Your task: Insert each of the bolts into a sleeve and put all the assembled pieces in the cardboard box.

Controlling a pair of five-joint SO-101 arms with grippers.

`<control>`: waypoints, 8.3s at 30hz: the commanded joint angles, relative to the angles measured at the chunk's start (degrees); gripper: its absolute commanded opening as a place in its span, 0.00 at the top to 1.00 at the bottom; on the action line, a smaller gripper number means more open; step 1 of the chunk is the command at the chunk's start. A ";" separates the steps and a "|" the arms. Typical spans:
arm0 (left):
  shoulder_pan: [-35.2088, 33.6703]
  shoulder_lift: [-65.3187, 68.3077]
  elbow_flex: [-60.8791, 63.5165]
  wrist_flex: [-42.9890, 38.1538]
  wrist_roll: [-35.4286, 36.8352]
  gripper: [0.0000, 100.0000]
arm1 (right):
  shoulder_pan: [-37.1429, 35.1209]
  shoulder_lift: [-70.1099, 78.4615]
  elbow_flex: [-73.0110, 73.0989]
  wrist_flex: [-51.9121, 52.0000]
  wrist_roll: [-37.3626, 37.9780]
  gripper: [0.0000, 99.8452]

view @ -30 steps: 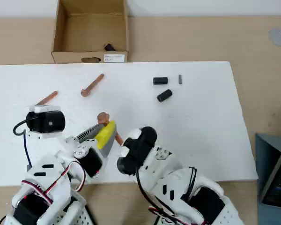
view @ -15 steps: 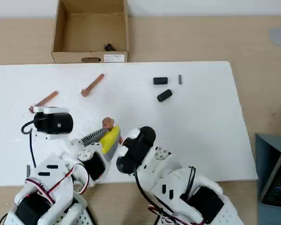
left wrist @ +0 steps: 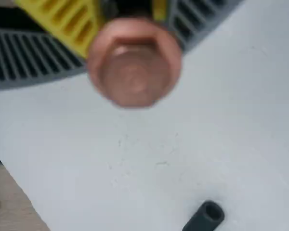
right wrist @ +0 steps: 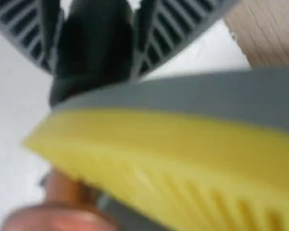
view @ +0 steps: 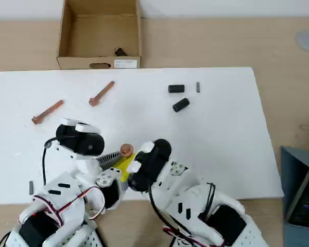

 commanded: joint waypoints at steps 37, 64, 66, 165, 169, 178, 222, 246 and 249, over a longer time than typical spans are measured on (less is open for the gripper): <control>-28.31 -0.13 -6.59 6.24 -11.16 1.00 | 8.75 -0.04 0.92 -0.88 0.44 0.99; -45.63 -0.13 24.88 -3.60 -15.91 1.00 | 22.37 56.84 -42.68 -13.80 1.32 0.99; -45.63 -0.13 24.88 -3.60 -15.91 1.00 | 22.73 63.43 -47.43 -16.18 1.32 0.99; -45.71 -0.13 24.88 -3.52 -14.24 1.00 | 35.21 144.22 -159.16 31.30 25.49 0.99; -45.71 -0.13 24.88 -3.52 -14.24 1.00 | 37.49 138.24 -148.18 31.30 32.44 0.99; -45.71 -0.13 24.88 -3.52 -14.24 1.00 | 39.69 133.05 -131.12 31.12 46.68 0.99; -46.86 -0.13 24.88 -3.52 -14.15 1.00 | 39.25 148.70 -121.45 15.74 74.81 0.83; -46.77 -0.13 24.88 -3.52 -14.15 1.00 | 39.08 158.81 -134.02 22.68 74.64 0.99; -46.59 -0.13 24.88 -3.52 -14.24 1.00 | 38.90 158.81 -140.97 27.60 72.79 0.99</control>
